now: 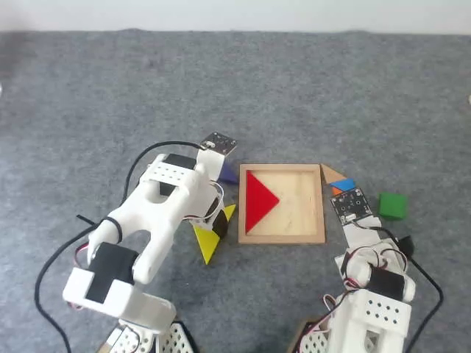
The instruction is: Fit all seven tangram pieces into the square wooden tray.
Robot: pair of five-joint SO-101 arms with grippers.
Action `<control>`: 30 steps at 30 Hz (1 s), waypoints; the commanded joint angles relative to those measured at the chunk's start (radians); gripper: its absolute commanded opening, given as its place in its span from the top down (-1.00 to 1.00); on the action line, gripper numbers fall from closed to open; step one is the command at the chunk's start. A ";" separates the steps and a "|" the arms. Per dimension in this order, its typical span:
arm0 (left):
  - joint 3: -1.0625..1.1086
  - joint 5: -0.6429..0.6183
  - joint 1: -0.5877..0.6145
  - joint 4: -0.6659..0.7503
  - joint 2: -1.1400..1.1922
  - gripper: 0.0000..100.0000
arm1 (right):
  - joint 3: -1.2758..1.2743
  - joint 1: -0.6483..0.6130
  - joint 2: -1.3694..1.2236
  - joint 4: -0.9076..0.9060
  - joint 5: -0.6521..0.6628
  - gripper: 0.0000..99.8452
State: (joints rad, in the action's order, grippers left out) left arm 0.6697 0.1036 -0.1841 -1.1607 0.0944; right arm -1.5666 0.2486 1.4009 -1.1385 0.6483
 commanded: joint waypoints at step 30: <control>-0.131 -0.003 -0.003 -0.144 0.000 0.67 | 0.005 0.008 0.010 0.016 -0.003 0.14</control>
State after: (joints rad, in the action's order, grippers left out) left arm 0.5501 0.1051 -0.1857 -1.2635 0.1036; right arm -1.5666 0.2486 1.4009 -1.1385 0.6483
